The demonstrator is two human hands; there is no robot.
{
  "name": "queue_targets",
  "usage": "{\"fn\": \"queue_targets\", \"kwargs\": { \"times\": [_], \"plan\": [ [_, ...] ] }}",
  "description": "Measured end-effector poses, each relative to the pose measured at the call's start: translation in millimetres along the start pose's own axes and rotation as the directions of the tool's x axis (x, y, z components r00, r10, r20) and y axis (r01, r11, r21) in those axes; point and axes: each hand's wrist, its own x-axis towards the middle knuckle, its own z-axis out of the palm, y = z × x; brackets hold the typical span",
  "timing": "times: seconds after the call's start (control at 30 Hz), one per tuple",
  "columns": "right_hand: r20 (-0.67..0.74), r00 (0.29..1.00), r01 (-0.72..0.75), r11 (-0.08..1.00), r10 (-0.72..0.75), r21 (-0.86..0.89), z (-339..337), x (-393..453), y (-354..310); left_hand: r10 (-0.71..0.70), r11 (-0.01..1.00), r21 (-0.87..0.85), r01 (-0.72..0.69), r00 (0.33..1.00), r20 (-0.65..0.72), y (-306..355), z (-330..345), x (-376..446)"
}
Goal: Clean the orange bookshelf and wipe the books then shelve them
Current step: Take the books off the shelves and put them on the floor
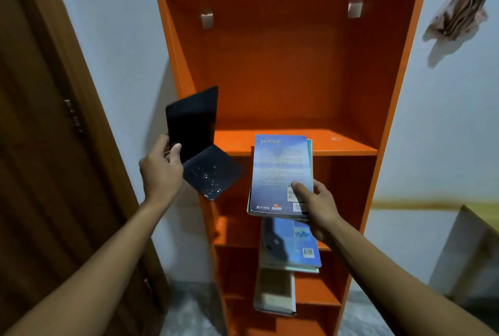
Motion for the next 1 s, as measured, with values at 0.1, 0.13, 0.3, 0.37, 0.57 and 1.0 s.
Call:
{"fn": "queue_targets", "kwargs": {
  "times": [0.1,0.13,0.3,0.37,0.57,1.0],
  "plan": [
    [0.042,0.999,-0.005,1.000,0.006,-0.025,3.8,-21.3,32.1,-0.075,0.996,0.038,0.075,0.997,-0.005,-11.0,-35.3,-38.0],
    [0.053,0.998,-0.017,0.999,0.019,-0.039,4.5,-29.0,44.5,-0.101,0.994,0.048,0.101,0.995,-0.004,-18.5,-45.6,-51.6],
    [0.103,0.980,-0.161,0.984,0.169,-0.080,1.2,-57.9,117.5,-0.323,0.942,0.117,0.315,0.945,0.056,-86.4,-82.1,-129.4],
    [0.084,0.968,-0.227,0.969,0.235,-0.096,-1.2,-65.7,148.5,-0.418,0.904,0.141,0.404,0.905,0.085,-116.1,-88.7,-165.6],
    [0.041,0.892,-0.439,0.883,0.451,-0.169,-13.2,-92.6,266.6,-0.586,0.793,0.302,0.529,0.798,0.140,-198.5,-87.4,-285.4],
    [-0.218,0.687,-0.726,0.660,0.693,-0.191,-63.2,-121.0,611.8,-0.765,0.625,0.467,0.625,0.610,0.207,-397.4,-28.9,-573.9]
  ]
}}
